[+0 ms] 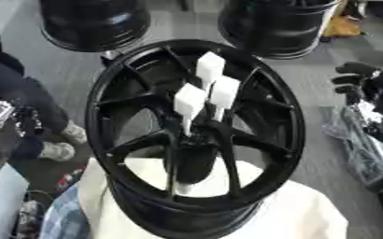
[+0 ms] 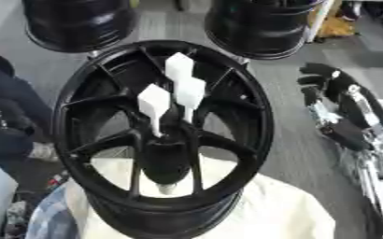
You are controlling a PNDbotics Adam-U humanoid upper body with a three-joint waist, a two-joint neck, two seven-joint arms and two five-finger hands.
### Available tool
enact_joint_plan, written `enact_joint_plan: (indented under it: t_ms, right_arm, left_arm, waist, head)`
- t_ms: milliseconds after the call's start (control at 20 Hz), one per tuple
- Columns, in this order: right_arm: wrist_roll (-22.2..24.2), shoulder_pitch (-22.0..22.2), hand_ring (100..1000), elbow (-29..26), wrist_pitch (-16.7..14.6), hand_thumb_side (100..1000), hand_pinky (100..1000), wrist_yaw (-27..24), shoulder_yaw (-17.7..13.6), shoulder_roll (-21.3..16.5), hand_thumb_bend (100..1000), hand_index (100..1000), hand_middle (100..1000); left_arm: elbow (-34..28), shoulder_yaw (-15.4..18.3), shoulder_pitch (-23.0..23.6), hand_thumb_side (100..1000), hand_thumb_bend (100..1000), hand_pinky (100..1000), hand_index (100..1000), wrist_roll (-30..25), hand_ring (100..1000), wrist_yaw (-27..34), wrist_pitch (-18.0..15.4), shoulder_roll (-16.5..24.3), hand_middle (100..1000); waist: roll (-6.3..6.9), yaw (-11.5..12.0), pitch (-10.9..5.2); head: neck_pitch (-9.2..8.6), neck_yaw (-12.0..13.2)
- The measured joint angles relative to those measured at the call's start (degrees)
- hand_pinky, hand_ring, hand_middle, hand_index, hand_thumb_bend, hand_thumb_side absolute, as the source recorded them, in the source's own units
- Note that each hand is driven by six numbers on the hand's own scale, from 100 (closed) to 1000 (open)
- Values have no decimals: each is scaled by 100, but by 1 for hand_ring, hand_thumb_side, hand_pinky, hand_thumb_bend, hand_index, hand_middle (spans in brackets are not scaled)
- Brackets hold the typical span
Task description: Pull the pin out of the wheel hub.
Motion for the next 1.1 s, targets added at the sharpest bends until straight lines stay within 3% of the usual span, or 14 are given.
enact_joint_plan:
  t_ms: [250,550,800,1100]
  right_arm:
    - [144,-912,791,365,-288,452,771,27,432,-1079,100,885,797]
    - [707,-2192,800,981,-751,477,789,-82,1383,-1927,100,889,803]
    - [1440,-3047,809,1495,-1117,489,794,-179,2213,-2010,100,891,814]
    - [1686,-3642,837,2236,-870,527,810,-130,2721,-1471,106,911,848]
  left_arm:
    - [2,-2,46,897,100,727,703,-24,641,-15,20,24,611]
    - [12,-36,75,898,100,726,703,-52,642,-19,16,32,611]
    - [36,-40,91,897,100,726,703,-76,643,-45,-5,75,612]
    - [63,-71,91,899,100,726,703,-101,644,-61,-28,80,612]
  waist:
    - [-70,38,-54]
    - [-101,89,-86]
    - [-119,124,-100]
    - [-123,190,-100]
  head:
    - [0,8]
    - [0,18]
    - [0,12]
    - [0,-28]
